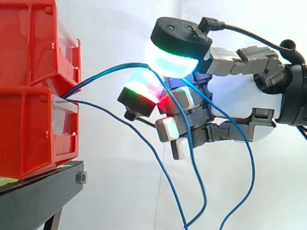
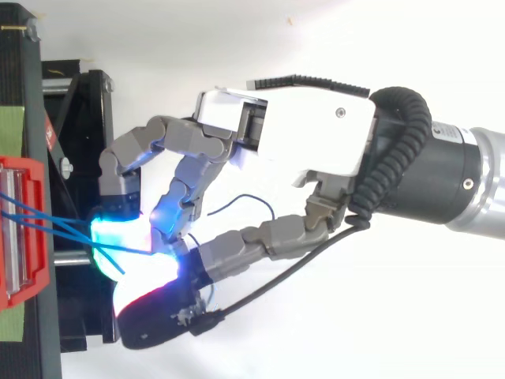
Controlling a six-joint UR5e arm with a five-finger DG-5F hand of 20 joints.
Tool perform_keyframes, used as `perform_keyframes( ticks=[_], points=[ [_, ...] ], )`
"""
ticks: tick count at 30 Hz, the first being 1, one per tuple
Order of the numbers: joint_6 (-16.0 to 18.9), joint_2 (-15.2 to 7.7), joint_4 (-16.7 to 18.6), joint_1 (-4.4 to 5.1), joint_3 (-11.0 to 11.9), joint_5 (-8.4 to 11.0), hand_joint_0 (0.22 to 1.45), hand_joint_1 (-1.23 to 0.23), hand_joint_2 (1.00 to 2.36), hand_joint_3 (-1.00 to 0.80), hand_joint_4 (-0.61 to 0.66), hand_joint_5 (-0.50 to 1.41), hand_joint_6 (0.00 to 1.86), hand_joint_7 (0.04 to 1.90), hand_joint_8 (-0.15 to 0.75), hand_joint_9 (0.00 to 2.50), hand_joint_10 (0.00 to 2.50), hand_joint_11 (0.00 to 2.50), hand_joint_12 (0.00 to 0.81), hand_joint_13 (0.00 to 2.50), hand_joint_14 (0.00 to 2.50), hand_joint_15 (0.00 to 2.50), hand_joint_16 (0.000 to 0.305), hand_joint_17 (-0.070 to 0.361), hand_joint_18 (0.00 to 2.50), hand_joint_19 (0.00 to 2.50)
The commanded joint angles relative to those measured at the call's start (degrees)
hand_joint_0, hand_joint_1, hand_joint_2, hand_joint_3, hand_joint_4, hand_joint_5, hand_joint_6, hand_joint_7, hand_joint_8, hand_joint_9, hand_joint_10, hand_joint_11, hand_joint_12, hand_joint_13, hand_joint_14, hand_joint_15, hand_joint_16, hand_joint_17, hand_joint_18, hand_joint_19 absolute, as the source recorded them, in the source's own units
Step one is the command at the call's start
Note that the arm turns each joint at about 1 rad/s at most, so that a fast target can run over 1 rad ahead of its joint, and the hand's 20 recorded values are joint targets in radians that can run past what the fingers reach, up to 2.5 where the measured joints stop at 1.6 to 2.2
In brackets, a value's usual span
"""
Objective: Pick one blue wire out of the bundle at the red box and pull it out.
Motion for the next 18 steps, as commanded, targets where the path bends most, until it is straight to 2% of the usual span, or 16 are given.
perform_keyframes(
  ticks=[1, 6, 8, 14, 18],
  points=[
    [0.0, 0.0, 0.0, 0.0, 0.0, 0.0, 0.71, -0.99, 1.01, -0.42, 0.35, -0.23, 0.91, 1.04, 0.449, 0.93, 0.02, 1.09, 0.494, 1.08, 0.02, 0.65, 0.063, 0.142, 1.06, 0.59],
    [0.0, 0.0, 0.0, 0.0, 0.0, 0.0, 0.68, -0.95, 1.01, -0.44, 0.33, -0.2, 0.9, 1.07, 0.457, 1.03, 0.02, 1.1, 0.495, 1.11, 0.02, 0.65, 0.062, 0.14, 1.05, 0.6],
    [0.0, 0.0, 0.0, 0.0, 0.0, 0.0, 0.59, -0.77, 1.01, -0.4, 0.31, -0.16, 0.85, 1.12, 0.456, 1.12, 0.02, 0.93, 0.495, 1.17, 0.02, 0.64, 0.063, 0.141, 1.09, 0.64],
    [0.0, 0.0, 0.0, 0.0, 0.0, 0.0, 0.56, -0.54, 1.01, -0.38, 0.28, -0.08, 0.73, 1.23, 0.466, 1.25, 0.02, 0.79, 0.497, 1.23, 0.02, 0.64, 0.065, 0.145, 1.14, 0.66],
    [0.0, 0.0, 0.0, 0.0, 0.0, 0.0, 0.58, -0.59, 1.02, -0.33, 0.29, -0.07, 0.71, 1.29, 0.471, 1.27, 0.02, 0.83, 0.504, 1.25, 0.02, 0.64, 0.064, 0.143, 1.14, 0.67]
  ],
)
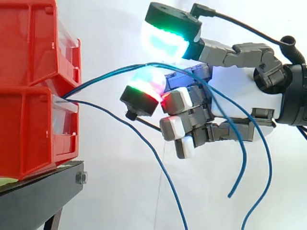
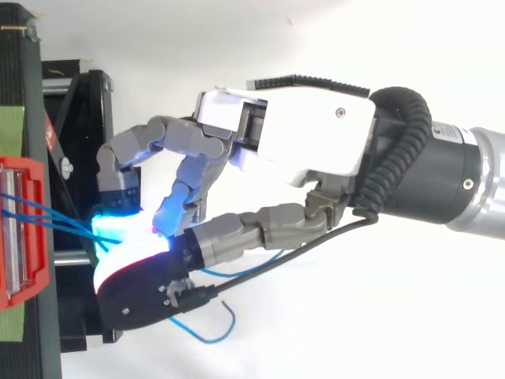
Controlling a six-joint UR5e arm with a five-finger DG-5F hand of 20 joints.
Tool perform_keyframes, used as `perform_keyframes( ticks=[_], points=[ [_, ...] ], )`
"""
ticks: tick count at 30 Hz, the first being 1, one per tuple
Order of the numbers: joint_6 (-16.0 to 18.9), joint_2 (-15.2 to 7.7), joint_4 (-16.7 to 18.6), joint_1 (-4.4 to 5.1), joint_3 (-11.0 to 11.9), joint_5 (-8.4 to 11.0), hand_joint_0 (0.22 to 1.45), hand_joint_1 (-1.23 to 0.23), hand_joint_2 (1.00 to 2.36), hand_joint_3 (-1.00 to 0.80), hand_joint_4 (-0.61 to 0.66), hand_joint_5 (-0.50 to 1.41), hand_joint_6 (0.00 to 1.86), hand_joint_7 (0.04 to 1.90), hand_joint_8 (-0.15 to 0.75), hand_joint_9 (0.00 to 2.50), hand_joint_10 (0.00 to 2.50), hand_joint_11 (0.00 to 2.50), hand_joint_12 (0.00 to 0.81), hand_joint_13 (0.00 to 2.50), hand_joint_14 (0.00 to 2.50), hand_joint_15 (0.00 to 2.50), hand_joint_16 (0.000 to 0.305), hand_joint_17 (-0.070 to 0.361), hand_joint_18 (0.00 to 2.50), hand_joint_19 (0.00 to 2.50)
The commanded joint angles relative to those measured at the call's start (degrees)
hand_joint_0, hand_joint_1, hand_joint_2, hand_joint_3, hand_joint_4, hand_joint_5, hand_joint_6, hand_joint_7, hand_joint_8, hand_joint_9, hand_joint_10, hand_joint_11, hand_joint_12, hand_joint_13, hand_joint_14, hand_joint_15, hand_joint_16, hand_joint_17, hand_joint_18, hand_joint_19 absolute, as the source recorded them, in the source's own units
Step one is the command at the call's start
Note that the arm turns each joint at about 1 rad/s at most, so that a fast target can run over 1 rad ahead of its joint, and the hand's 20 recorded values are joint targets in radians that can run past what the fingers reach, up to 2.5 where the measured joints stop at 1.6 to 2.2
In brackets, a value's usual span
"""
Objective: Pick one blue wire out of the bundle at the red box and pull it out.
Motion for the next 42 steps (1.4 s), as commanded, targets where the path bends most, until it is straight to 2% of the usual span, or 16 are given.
perform_keyframes(
  ticks=[1, 4, 5, 7, 10, 12, 16, 19, 24, 27, 29, 33, 36, 40, 42],
  points=[
    [0.0, 0.0, 0.0, 0.0, 0.0, 0.0, 0.58, -0.63, 1.02, -0.3, 0.3, -0.09, 0.74, 1.28, 0.478, 1.27, 0.02, 0.85, 0.506, 1.25, 0.02, 0.64, 0.064, 0.145, 1.15, 0.66],
    [0.0, 0.0, 0.0, 0.0, 0.0, 0.0, 0.58, -0.76, 1.02, -0.24, 0.33, -0.13, 0.84, 1.24, 0.485, 1.25, 0.02, 0.97, 0.512, 1.24, 0.02, 0.65, 0.064, 0.144, 1.16, 0.64],
    [0.0, 0.0, 0.0, 0.0, 0.0, 0.0, 0.59, -0.81, 1.02, -0.21, 0.34, -0.14, 0.85, 1.3, 0.486, 1.23, 0.02, 0.99, 0.508, 1.23, 0.02, 0.65, 0.063, 0.141, 1.14, 0.65],
    [0.0, 0.0, 0.0, 0.0, 0.0, 0.0, 0.61, -0.85, 1.02, -0.19, 0.32, -0.14, 0.87, 1.3, 0.489, 1.22, 0.02, 1.04, 0.509, 1.22, 0.02, 0.65, 0.063, 0.142, 1.14, 0.65],
    [0.0, 0.0, 0.0, 0.0, 0.0, 0.0, 0.65, -0.91, 1.02, -0.2, 0.28, -0.18, 0.92, 1.18, 0.482, 1.12, 0.02, 1.11, 0.504, 1.18, 0.02, 0.66, 0.063, 0.142, 1.13, 0.62],
    [0.0, 0.0, 0.0, 0.0, 0.0, 0.0, 0.69, -0.95, 1.02, -0.21, 0.35, -0.2, 0.92, 1.14, 0.479, 1.06, 0.02, 1.11, 0.506, 1.16, 0.02, 0.66, 0.063, 0.142, 1.12, 0.61],
    [0.0, 0.0, 0.0, 0.0, 0.0, 0.0, 0.75, -0.98, 1.01, -0.34, 0.38, -0.22, 0.93, 1.09, 0.469, 0.97, 0.02, 1.13, 0.501, 1.09, 0.02, 0.64, 0.064, 0.143, 1.08, 0.58],
    [0.0, 0.0, 0.0, 0.0, 0.0, 0.0, 0.72, -1.01, 1.0, -0.5, 0.39, -0.23, 0.92, 1.07, 0.468, 0.94, 0.02, 1.13, 0.503, 1.07, 0.02, 0.64, 0.064, 0.144, 1.07, 0.57],
    [0.0, 0.0, 0.0, 0.0, 0.0, 0.0, 0.67, -1.01, 1.0, -0.5, 0.39, -0.23, 0.92, 1.05, 0.472, 0.94, 0.02, 1.13, 0.505, 1.07, 0.02, 0.65, 0.064, 0.143, 1.06, 0.57],
    [0.0, 0.0, 0.0, 0.0, 0.0, 0.0, 0.58, -0.93, 1.0, -0.5, 0.37, -0.21, 0.91, 1.05, 0.482, 1.01, 0.02, 1.12, 0.513, 1.1, 0.02, 0.65, 0.064, 0.145, 1.07, 0.61],
    [0.0, 0.0, 0.0, 0.0, 0.1, 0.0, 0.51, -0.7, 1.0, -0.5, 0.37, -0.18, 0.88, 1.11, 0.497, 1.11, 0.02, 1.08, 0.534, 1.17, 0.02, 0.65, 0.069, 0.156, 1.14, 0.63],
    [0.0, 0.0, 0.0, 0.0, 0.1, 0.0, 0.53, -0.53, 1.0, -0.5, 0.35, -0.14, 0.83, 1.15, 0.493, 1.21, 0.02, 1.0, 0.521, 1.21, 0.02, 0.65, 0.069, 0.156, 1.18, 0.64],
    [0.0, 0.0, 0.0, 0.0, 0.0, 0.0, 0.56, -0.58, 1.0, -0.47, 0.34, -0.13, 0.83, 1.19, 0.491, 1.24, 0.02, 1.01, 0.52, 1.22, 0.02, 0.65, 0.067, 0.15, 1.16, 0.66],
    [0.0, 0.0, 0.2, 0.0, 0.0, 0.0, 0.61, -0.76, 1.01, -0.35, 0.37, -0.13, 0.85, 1.28, 0.494, 1.25, 0.02, 1.06, 0.519, 1.24, 0.02, 0.66, 0.065, 0.146, 1.17, 0.64],
    [0.0, 0.0, 0.2, 0.0, 0.0, 0.0, 0.63, -0.81, 1.01, -0.34, 0.35, -0.14, 0.88, 1.25, 0.494, 1.22, 0.02, 1.1, 0.516, 1.23, 0.02, 0.66, 0.065, 0.146, 1.17, 0.64]
  ],
)
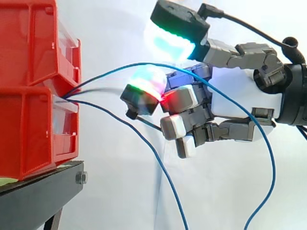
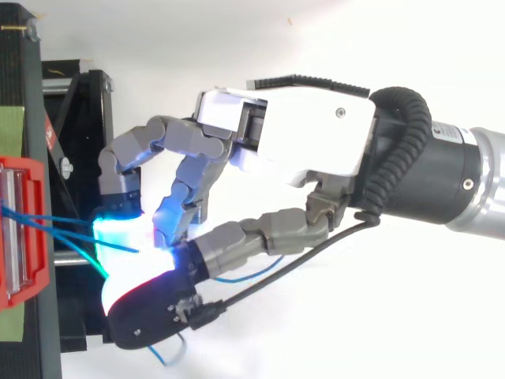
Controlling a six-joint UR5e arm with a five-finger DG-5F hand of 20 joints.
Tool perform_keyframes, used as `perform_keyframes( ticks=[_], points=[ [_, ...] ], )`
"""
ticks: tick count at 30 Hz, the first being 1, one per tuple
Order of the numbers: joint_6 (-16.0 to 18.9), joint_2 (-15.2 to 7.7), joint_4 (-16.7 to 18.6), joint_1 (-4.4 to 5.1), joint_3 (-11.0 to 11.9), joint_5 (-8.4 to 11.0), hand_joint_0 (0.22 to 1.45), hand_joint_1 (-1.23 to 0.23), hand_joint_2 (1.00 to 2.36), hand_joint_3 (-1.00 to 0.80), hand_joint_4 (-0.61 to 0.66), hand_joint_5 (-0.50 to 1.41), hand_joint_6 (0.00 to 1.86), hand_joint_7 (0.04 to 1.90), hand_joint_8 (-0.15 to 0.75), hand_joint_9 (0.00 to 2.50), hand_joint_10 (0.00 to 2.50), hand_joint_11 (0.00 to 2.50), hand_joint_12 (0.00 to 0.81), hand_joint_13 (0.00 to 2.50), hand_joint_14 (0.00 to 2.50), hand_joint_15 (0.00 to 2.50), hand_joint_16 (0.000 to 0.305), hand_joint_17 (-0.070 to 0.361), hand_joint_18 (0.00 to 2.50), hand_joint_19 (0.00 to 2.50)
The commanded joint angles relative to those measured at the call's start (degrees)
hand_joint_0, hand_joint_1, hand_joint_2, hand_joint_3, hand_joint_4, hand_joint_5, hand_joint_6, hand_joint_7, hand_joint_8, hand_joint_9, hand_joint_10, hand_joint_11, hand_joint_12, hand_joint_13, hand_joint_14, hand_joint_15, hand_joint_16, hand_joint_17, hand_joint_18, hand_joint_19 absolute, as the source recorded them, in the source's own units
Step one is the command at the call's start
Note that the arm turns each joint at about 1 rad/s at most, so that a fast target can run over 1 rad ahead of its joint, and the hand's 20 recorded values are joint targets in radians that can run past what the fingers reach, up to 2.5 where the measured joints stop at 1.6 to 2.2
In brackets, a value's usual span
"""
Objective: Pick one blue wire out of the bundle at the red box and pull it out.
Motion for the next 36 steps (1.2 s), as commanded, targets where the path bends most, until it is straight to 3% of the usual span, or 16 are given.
perform_keyframes(
  ticks=[1, 6, 11, 18, 21, 28, 36],
  points=[
    [0.0, 0.0, 0.1, 0.0, 0.0, 0.0, 0.64, -0.87, 1.01, -0.33, 0.35, -0.16, 0.9, 1.22, 0.496, 1.19, 0.02, 1.13, 0.517, 1.22, 0.02, 0.66, 0.064, 0.144, 1.15, 0.62],
    [0.0, 0.0, 0.1, 0.0, 0.0, 0.0, 0.67, -0.93, 1.01, -0.35, 0.4, -0.19, 0.92, 1.14, 0.496, 1.1, 0.02, 1.14, 0.515, 1.17, 0.02, 0.66, 0.064, 0.144, 1.11, 0.62],
    [0.1, 0.0, 0.1, 0.0, 0.1, 0.0, 0.51, -0.72, 1.0, -0.49, 0.4, -0.18, 0.9, 1.07, 0.517, 1.16, 0.02, 1.14, 0.542, 1.21, 0.02, 0.65, 0.07, 0.158, 1.17, 0.62],
    [0.1, 0.0, 0.1, 0.0, 0.0, 0.0, 0.52, -0.49, 1.0, -0.49, 0.36, -0.13, 0.81, 1.12, 0.511, 1.32, 0.02, 1.03, 0.539, 1.27, 0.02, 0.66, 0.072, 0.162, 1.21, 0.65],
    [0.1, 0.0, 0.1, 0.0, 0.1, 0.0, 0.58, -0.52, 1.01, -0.36, 0.35, -0.12, 0.78, 1.16, 0.493, 1.33, 0.02, 1.02, 0.523, 1.28, 0.02, 0.67, 0.067, 0.151, 1.18, 0.68],
    [0.2, 0.0, 0.1, 0.0, 0.0, 0.0, 0.57, -0.62, 1.02, -0.18, 0.35, -0.12, 0.8, 1.2, 0.514, 1.34, 0.02, 1.03, 0.524, 1.28, 0.02, 0.66, 0.067, 0.152, 1.2, 0.66],
    [0.1, 0.0, 0.1, 0.0, 0.0, 0.0, 0.57, -0.66, 1.03, -0.14, 0.34, -0.13, 0.83, 1.2, 0.514, 1.33, 0.02, 1.03, 0.522, 1.28, 0.02, 0.66, 0.067, 0.151, 1.2, 0.66]
  ],
)
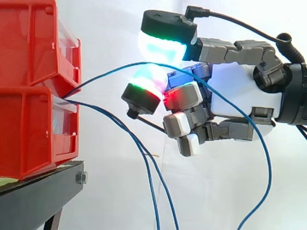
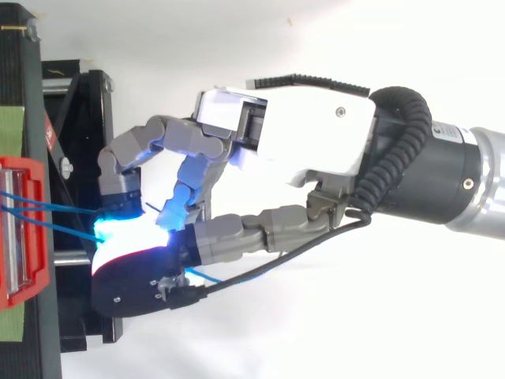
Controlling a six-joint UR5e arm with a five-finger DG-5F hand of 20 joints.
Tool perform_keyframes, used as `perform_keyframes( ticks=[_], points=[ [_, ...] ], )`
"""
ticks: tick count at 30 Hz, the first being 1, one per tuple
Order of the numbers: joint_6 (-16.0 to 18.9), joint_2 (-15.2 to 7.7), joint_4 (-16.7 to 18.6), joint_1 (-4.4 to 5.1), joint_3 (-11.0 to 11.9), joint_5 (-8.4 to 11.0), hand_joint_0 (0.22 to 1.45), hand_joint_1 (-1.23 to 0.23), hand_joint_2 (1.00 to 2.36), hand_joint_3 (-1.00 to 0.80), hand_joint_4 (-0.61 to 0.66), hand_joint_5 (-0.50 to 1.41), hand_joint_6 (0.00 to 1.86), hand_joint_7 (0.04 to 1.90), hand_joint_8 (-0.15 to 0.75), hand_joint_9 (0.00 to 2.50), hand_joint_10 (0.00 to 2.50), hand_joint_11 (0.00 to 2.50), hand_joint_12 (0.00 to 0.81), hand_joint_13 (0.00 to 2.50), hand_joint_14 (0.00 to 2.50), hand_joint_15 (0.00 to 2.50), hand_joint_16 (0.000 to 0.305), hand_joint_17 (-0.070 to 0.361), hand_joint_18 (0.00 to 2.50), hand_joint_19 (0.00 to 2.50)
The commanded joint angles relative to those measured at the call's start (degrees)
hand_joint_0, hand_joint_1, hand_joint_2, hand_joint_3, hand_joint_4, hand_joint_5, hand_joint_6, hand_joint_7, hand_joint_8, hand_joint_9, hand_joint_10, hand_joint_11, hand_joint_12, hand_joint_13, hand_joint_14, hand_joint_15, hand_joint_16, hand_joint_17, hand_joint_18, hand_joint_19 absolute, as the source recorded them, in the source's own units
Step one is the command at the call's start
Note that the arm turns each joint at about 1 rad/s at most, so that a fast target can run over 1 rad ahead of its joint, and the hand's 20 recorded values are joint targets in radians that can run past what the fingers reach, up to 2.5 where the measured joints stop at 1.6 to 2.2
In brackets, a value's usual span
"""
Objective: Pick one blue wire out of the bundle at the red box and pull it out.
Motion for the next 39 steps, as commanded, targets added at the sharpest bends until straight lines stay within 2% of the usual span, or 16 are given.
perform_keyframes(
  ticks=[1, 12, 16, 18, 21, 25, 30, 32, 33, 34, 39],
  points=[
    [0.0, 0.0, 0.0, 0.01, 0.0, 0.0, 0.57, -0.67, 1.03, -0.13, 0.35, -0.13, 0.83, 1.22, 0.516, 1.33, 0.02, 1.04, 0.522, 1.27, 0.02, 0.66, 0.067, 0.151, 1.2, 0.65],
    [0.0, 0.0, 0.0, 0.01, 0.0, 0.0, 0.59, -0.76, 1.03, -0.07, 0.33, -0.12, 0.85, 1.23, 0.522, 1.34, 0.02, 1.05, 0.518, 1.27, 0.02, 0.66, 0.065, 0.146, 1.19, 0.65],
    [-0.1, 0.0, 0.0, 0.01, 0.0, 0.0, 0.59, -0.79, 1.03, 0.01, 0.3, -0.11, 0.86, 1.26, 0.513, 1.37, 0.02, 1.05, 0.51, 1.26, 0.02, 0.66, 0.064, 0.143, 1.17, 0.65],
    [-1.5, 0.0, -0.3, 0.27, 0.0, 0.0, 0.59, -0.79, 1.03, 0.04, 0.28, -0.11, 0.86, 1.27, 0.515, 1.37, 0.02, 1.04, 0.511, 1.25, 0.02, 0.65, 0.064, 0.143, 1.17, 0.64],
    [-2.6, 0.0, -0.2, 0.01, 0.0, 0.0, 0.59, -0.81, 1.03, 0.07, 0.26, -0.11, 0.87, 1.29, 0.522, 1.39, 0.02, 1.03, 0.516, 1.26, 0.02, 0.65, 0.065, 0.146, 1.17, 0.62],
    [-2.5, 0.1, -0.3, 0.01, 0.0, 0.0, 0.62, -0.84, 1.03, 0.09, 0.21, -0.11, 0.88, 1.36, 0.522, 1.39, 0.02, 1.03, 0.514, 1.26, 0.02, 0.64, 0.066, 0.148, 1.18, 0.62],
    [-2.5, 0.0, -0.7, -0.08, 0.0, -1.14, 0.61, -0.82, 1.03, 0.09, 0.24, -0.11, 0.89, 1.33, 0.525, 1.4, 0.02, 1.02, 0.521, 1.27, 0.02, 0.63, 0.068, 0.153, 1.21, 0.61],
    [-2.8, 0.6, -2.9, -0.17, 0.0, -2.11, 0.61, -0.82, 1.03, 0.09, 0.24, -0.11, 0.89, 1.33, 0.524, 1.4, 0.02, 1.01, 0.525, 1.27, 0.02, 0.64, 0.068, 0.154, 1.22, 0.61],
    [-2.8, 0.6, -2.9, -0.17, 0.0, -2.11, 0.61, -0.82, 1.03, 0.09, 0.24, -0.11, 0.89, 1.33, 0.528, 1.4, 0.02, 1.02, 0.523, 1.27, 0.02, 0.63, 0.069, 0.155, 1.22, 0.61],
    [-2.8, 1.5, -5.4, -0.26, 0.0, -2.55, 0.61, -0.82, 1.03, 0.09, 0.24, -0.11, 0.89, 1.33, 0.535, 1.41, 0.02, 1.03, 0.526, 1.27, 0.02, 0.64, 0.069, 0.155, 1.22, 0.61],
    [-3.1, 2.9, -9.1, -0.43, 0.0, -2.55, 0.61, -0.82, 1.03, 0.09, 0.24, -0.1, 0.89, 1.33, 0.542, 1.42, 0.02, 1.01, 0.529, 1.27, 0.02, 0.63, 0.07, 0.157, 1.22, 0.61]
  ],
)
